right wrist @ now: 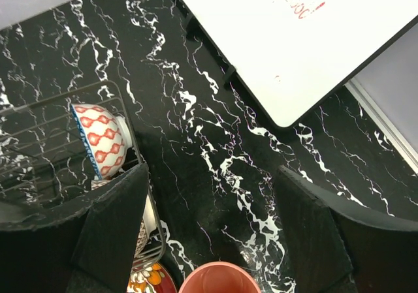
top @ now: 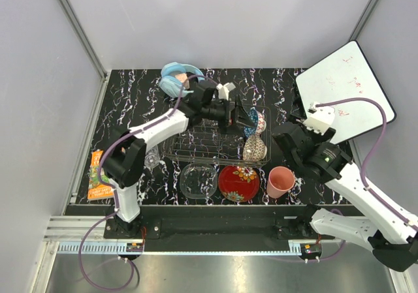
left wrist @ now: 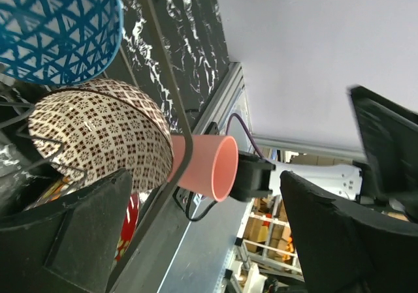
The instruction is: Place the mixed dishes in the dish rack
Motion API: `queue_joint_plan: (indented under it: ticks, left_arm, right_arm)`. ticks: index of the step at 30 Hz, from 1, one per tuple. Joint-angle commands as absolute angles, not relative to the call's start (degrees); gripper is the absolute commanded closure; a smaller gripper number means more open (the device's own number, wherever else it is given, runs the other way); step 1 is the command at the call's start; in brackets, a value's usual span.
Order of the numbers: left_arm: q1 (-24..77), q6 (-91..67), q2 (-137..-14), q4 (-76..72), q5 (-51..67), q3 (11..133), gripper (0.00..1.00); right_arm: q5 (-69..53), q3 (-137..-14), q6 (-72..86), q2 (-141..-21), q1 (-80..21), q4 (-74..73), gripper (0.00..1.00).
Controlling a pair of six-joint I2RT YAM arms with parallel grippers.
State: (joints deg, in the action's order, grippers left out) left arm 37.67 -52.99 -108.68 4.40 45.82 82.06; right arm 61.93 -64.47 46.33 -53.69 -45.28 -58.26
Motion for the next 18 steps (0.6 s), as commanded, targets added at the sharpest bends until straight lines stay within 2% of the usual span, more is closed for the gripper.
queue_joint_plan:
  ticks: [1, 4, 8, 13, 18]
  left_arm:
    - [33.76, -44.24, -101.61, 9.21, 52.20, 83.84, 0.01]
    - [30.33, -38.53, -99.67, 16.94, 53.70, 87.09, 0.01]
    - [23.49, -22.01, -96.07, 35.18, 50.90, 91.48, 0.01]
    - [19.25, 1.87, -87.90, 50.52, 34.31, 91.67, 0.01]
    - [18.81, 12.56, -82.98, 61.08, 19.72, 93.60, 0.01]
  right_arm:
    - [61.88, -65.04, 48.69, -56.59, -44.21, -57.30, 0.15]
    - [58.81, -64.78, 49.66, -60.20, -41.23, -56.87, 0.16]
    - [44.96, -64.43, 47.73, -63.80, -32.45, -51.71, 0.21]
    - [39.29, -63.46, 43.60, -63.63, -30.67, -46.14, 0.20]
    - [35.43, -61.36, 42.01, -60.92, -30.67, -46.67, 0.20]
